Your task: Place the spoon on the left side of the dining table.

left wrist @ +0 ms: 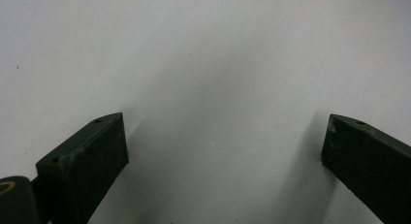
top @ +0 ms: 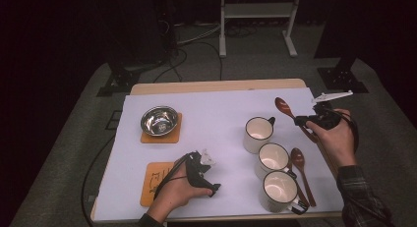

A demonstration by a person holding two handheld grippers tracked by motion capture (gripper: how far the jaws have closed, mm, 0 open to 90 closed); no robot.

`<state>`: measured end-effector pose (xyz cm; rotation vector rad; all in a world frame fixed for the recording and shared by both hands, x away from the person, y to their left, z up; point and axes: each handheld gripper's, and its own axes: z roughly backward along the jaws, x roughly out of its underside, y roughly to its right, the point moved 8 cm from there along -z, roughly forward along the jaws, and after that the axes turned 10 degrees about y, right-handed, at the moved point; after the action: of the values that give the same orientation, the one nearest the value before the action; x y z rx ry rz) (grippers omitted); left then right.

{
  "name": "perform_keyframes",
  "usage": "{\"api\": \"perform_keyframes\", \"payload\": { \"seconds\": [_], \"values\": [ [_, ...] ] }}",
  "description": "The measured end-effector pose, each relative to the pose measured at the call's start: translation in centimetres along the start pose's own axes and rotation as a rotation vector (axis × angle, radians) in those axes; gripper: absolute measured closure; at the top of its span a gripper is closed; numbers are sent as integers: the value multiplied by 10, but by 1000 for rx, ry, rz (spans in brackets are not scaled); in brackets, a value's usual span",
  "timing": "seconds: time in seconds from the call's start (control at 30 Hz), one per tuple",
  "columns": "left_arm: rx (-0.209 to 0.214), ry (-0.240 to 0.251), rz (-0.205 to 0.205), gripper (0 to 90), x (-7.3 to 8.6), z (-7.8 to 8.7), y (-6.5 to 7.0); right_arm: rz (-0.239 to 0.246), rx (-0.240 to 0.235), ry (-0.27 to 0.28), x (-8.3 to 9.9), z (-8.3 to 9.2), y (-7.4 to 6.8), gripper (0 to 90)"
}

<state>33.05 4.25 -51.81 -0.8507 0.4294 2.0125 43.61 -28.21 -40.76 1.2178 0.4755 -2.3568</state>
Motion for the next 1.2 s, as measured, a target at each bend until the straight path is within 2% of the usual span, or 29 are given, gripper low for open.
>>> {"api": "perform_keyframes", "payload": {
  "seconds": [0.73, 1.2],
  "values": [
    [1, -8, -2, 13, 0, 0, 0, 26, -51, 8, -23, -18, -21, 806],
    [1, -10, -1, 13, -1, 0, 0, 65, -78, -3, -41, -34, -38, 806]
  ]
}}
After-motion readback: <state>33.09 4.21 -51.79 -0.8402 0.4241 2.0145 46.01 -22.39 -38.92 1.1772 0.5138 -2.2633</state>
